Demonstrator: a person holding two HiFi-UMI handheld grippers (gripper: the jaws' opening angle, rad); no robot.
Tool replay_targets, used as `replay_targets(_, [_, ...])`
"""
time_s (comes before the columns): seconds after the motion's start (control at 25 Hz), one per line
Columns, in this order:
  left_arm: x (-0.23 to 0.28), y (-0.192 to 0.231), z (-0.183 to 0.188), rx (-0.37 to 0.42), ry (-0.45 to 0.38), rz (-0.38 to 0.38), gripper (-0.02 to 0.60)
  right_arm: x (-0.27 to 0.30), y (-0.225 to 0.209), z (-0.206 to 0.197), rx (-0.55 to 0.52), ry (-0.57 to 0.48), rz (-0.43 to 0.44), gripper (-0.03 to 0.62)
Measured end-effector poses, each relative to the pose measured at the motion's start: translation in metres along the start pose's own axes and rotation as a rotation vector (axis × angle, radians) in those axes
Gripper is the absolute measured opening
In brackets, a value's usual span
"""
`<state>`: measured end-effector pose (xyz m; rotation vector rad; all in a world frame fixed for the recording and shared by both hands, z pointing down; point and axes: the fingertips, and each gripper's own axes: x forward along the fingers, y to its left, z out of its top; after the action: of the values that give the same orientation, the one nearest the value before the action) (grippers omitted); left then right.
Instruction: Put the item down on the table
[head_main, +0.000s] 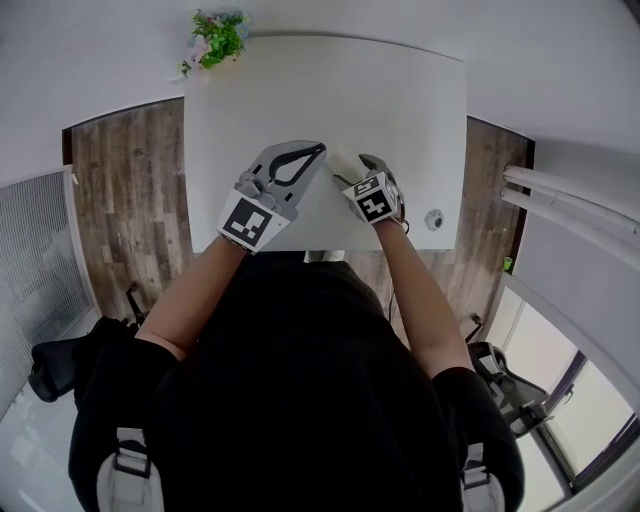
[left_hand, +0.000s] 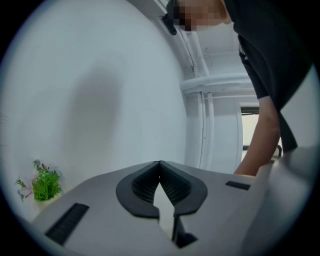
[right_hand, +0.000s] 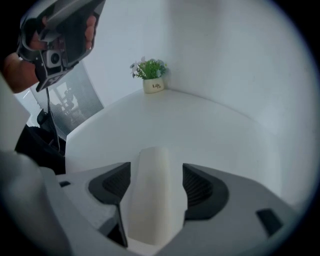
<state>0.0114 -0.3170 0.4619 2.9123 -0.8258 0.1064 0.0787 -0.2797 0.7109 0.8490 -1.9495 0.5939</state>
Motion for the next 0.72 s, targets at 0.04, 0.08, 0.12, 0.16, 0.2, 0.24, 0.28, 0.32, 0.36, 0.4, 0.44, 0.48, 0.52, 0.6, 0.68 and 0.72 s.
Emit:
replay_targets(0.04, [0.002,-0.002,0.004,0.000,-0.002,-0.003,-0.006,-0.009,-0.001,0.003,0.012,-0.027,-0.003,0.313])
replay_targets(0.08, [0.003,-0.005,0.006,0.006,-0.002,-0.006,-0.006,-0.019,-0.001,0.007,0.028,-0.063,-0.001,0.313])
replay_targets(0.12, [0.003,-0.008,0.006,0.014,-0.002,-0.006,-0.006,-0.031,0.000,0.012,0.044,-0.106,0.007,0.313])
replay_targets(0.16, [0.003,-0.011,0.006,0.021,-0.002,-0.006,-0.006,-0.044,0.002,0.018,0.056,-0.154,0.019,0.313])
replay_targets(0.2, [0.002,-0.015,0.006,0.025,-0.001,-0.007,-0.006,-0.057,0.004,0.023,0.068,-0.201,0.034,0.311])
replay_targets(0.24, [0.002,-0.019,0.007,0.028,0.002,-0.007,-0.006,-0.070,0.007,0.028,0.079,-0.245,0.048,0.311])
replay_targets(0.28, [0.002,-0.023,0.008,0.030,0.006,-0.008,-0.006,-0.082,0.009,0.032,0.088,-0.282,0.058,0.310])
replay_targets(0.32, [0.001,-0.027,0.008,0.031,0.009,-0.008,-0.006,-0.094,0.011,0.035,0.094,-0.316,0.063,0.308])
replay_targets(0.36, [0.000,-0.030,0.008,0.032,0.011,-0.008,-0.006,-0.105,0.013,0.039,0.096,-0.349,0.064,0.307])
replay_targets(0.4, [-0.001,-0.034,0.008,0.033,0.014,-0.007,-0.006,-0.119,0.015,0.043,0.095,-0.381,0.060,0.296])
replay_targets(0.44, [-0.002,-0.039,0.010,0.034,0.017,-0.008,-0.006,-0.134,0.017,0.049,0.092,-0.409,0.050,0.282])
replay_targets(0.48, [-0.003,-0.045,0.013,0.033,0.017,-0.010,-0.006,-0.150,0.019,0.054,0.088,-0.430,0.037,0.264])
replay_targets(0.52, [-0.005,-0.051,0.016,0.032,0.015,-0.011,-0.006,-0.163,0.022,0.057,0.084,-0.451,0.025,0.251])
replay_targets(0.6, [-0.007,-0.060,0.019,0.043,0.012,-0.009,-0.006,-0.181,0.026,0.059,0.076,-0.526,0.018,0.233])
replay_targets(0.68, [-0.009,-0.069,0.024,0.050,0.008,-0.012,-0.006,-0.198,0.031,0.062,0.072,-0.607,0.018,0.215])
replay_targets(0.72, [-0.010,-0.074,0.026,0.052,0.004,-0.011,-0.006,-0.209,0.034,0.063,0.071,-0.641,0.017,0.205])
